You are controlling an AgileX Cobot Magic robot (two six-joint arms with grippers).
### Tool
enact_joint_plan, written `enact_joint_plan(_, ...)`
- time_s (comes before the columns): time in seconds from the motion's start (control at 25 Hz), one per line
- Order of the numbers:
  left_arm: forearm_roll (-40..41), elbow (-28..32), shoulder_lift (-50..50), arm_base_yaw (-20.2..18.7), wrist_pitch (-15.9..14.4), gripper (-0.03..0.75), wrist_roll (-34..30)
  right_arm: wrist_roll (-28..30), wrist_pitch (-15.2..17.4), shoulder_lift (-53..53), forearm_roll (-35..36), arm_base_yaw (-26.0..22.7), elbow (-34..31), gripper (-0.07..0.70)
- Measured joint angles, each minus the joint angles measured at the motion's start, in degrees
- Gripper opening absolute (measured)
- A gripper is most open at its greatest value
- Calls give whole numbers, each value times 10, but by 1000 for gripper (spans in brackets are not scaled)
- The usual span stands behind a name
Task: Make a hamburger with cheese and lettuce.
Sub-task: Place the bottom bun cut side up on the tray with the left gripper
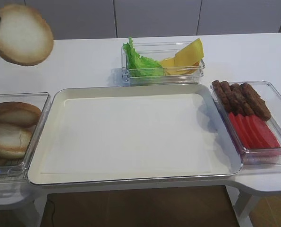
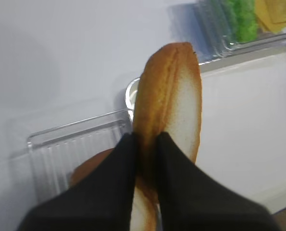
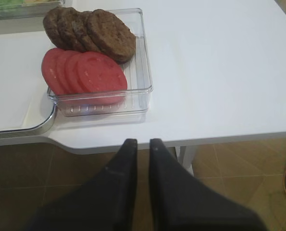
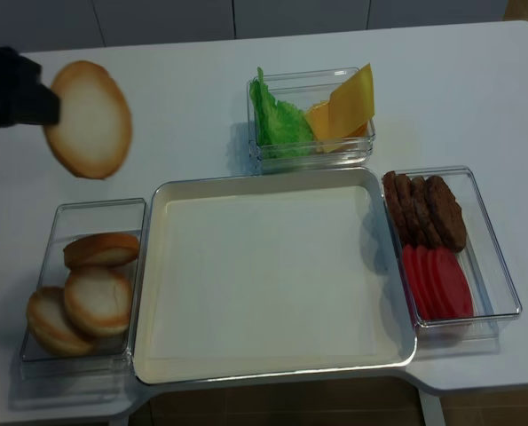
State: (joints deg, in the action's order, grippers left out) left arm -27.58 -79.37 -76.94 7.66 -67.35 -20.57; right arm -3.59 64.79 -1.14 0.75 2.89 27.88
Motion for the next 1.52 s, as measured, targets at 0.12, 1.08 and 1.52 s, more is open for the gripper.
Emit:
enact_joint_plan(0.12, -20, 0, 0, -45, -5, 84, -4, -1, 0, 0, 0, 0, 0, 69)
enact_joint_plan(1.08, -181, 0, -105, -267, 40, 81, 11, -2, 0, 0, 0, 0, 0, 69)
enact_joint_plan(1.52, -208, 0, -226, -267, 27, 81, 11, 0, 0, 0, 0, 0, 0, 68)
